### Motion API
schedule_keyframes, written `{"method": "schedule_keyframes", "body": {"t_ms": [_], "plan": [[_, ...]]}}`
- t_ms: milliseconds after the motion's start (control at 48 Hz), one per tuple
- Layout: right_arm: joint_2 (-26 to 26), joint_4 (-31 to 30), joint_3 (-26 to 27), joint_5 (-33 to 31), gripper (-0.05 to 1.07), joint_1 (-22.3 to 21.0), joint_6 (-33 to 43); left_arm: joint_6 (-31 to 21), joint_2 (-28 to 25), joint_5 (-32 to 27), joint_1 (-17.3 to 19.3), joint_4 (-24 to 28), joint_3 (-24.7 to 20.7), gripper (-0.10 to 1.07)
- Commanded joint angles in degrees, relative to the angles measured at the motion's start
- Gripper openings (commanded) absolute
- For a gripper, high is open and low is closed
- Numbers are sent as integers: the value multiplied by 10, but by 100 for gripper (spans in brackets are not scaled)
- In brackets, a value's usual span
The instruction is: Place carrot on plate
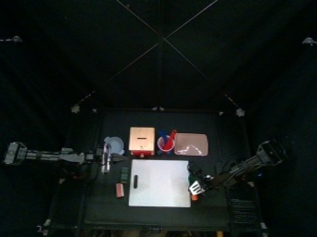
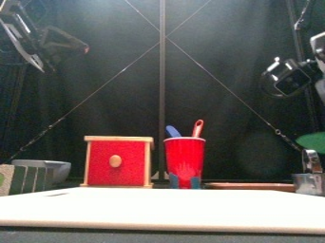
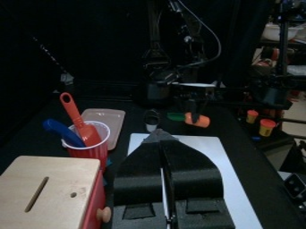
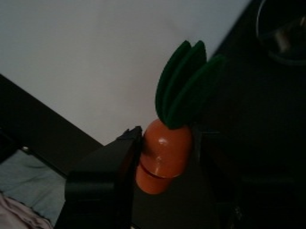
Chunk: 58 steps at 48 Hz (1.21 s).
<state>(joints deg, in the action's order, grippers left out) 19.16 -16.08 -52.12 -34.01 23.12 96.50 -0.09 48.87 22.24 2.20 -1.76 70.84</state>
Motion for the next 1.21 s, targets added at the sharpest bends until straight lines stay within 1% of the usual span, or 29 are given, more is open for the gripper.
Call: {"method": "schedule_keyframes", "body": {"t_ms": [0,83,208,250,333,458,479,604,750,854,1000,1125,1188], "plan": [[44,-39,16,-2,67,-30,0,0,-1,5,2,-1,-7,10],[69,-78,19,-2,67,-58,-3,0,-1,5,2,-1,-9,13],[107,-149,15,-2,67,-112,-3,0,-2,5,3,-1,-10,16],[120,-178,8,-1,67,-137,-3,0,-2,5,4,-1,-9,17],[137,-212,-7,-1,67,-182,-3,0,-2,4,4,-1,-8,17],[149,-243,-33,7,67,-256,-3,0,-2,4,4,-1,-7,17],[150,-248,-40,12,67,-274,-3,1,-2,5,4,-1,-7,17],[146,-262,-70,54,67,-347,-3,2,-2,4,4,-1,-7,17],[122,-279,-97,120,67,-432,-3,2,-2,5,9,-1,-7,17],[90,-293,-101,154,67,-471,-3,2,-1,4,13,-1,-4,17],[24,-316,-83,177,67,-497,-3,1,-1,4,22,-1,-2,17],[-23,-342,-63,177,69,-501,-3,0,-2,4,26,-1,-1,17],[-33,-345,-58,177,70,-499,-3,0,-2,4,27,-1,-1,17]]}}
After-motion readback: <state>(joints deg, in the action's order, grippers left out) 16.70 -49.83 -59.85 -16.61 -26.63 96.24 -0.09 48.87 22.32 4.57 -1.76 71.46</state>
